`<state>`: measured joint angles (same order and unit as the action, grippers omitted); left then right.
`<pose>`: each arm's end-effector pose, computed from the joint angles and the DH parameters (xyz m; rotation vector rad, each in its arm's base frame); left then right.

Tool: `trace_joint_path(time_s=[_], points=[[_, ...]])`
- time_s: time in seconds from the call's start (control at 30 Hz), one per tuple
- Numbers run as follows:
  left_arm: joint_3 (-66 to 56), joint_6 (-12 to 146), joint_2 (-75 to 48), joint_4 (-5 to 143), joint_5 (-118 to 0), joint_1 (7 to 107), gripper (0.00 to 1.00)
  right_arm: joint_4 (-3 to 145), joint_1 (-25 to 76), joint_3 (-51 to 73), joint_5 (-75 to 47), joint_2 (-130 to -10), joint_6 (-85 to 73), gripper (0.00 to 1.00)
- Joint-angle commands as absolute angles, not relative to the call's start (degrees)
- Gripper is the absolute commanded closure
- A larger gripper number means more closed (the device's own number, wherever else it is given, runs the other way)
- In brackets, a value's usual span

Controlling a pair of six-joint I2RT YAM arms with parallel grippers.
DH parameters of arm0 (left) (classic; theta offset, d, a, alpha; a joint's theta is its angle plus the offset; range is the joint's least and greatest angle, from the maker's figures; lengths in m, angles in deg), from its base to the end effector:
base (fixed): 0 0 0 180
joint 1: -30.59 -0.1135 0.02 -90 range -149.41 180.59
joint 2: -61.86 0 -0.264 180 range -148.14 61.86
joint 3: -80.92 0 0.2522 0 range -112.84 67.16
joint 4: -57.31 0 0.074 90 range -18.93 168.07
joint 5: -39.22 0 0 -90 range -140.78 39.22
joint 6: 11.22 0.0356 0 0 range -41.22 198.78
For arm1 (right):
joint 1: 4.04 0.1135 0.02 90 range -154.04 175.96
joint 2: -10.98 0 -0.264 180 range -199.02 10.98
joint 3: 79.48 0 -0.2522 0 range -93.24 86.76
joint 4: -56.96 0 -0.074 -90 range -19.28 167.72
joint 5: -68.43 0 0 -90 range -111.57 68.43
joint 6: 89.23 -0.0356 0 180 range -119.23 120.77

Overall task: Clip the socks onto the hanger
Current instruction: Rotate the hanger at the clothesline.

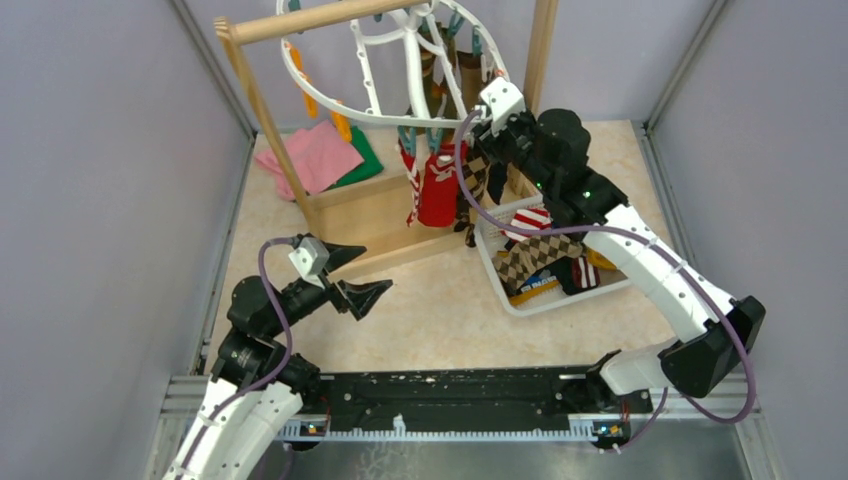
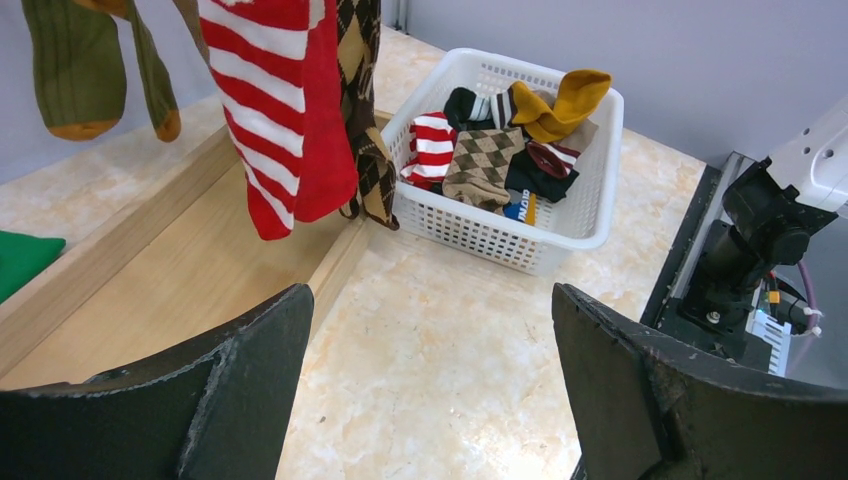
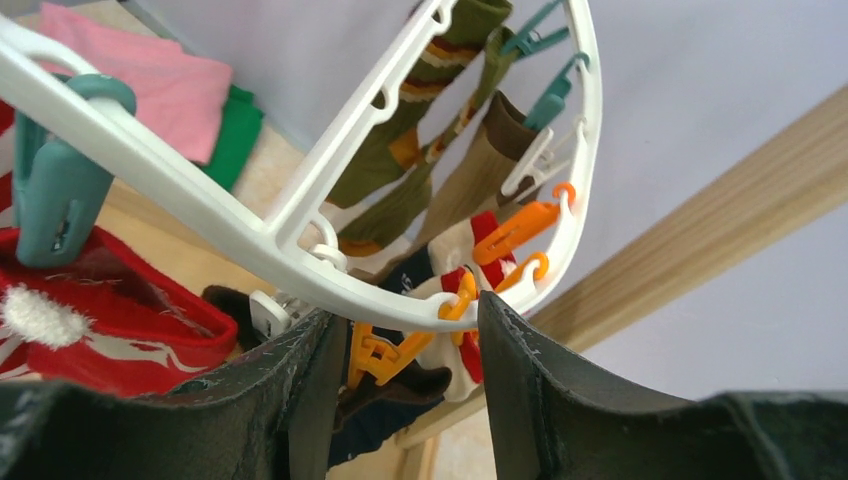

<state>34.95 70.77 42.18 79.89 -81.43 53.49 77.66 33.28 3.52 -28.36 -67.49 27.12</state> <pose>0.0868 -0.0564 0.3209 0.6336 1.4404 -0.8284 0.2536 0.1880 0.4482 -0.7692 1.4128 0.0530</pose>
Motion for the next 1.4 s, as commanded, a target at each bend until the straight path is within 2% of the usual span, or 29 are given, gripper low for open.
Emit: trace_joint_path(time_s=[0.0, 0.17, 0.33, 0.6, 0.8, 1.0, 1.37], points=[[34.9, 70.4, 41.4, 76.4, -82.5, 53.3, 0.06, 71.6, 28.0, 0.6, -32.2, -66.4, 23.9, 0.52], [35.0, 70.5, 41.6, 76.8, -82.4, 53.3, 0.06, 71.3, 25.3, 0.5, -31.0, -66.8, 23.9, 0.50], [34.7, 70.6, 41.4, 76.7, -82.4, 53.3, 0.06, 69.6, 22.8, 1.9, -29.8, -66.1, 23.9, 0.40], [34.3, 70.3, 40.9, 75.9, -82.9, 53.2, 0.06, 68.9, 18.5, 1.4, -25.8, -66.6, 21.4, 0.40], [34.4, 69.9, 40.8, 75.5, -83.1, 53.3, 0.06, 69.9, 16.6, 2.2, -23.1, -66.4, 19.9, 0.30], [34.7, 69.6, 40.4, 74.6, -83.7, 53.3, 0.06, 68.4, 16.6, 8.4, -21.8, -60.5, 16.9, 0.22], [35.9, 69.4, 40.1, 73.1, -84.2, 53.3, 0.06, 73.4, 16.5, 16.4, -14.8, -48.4, 10.7, 0.19]])
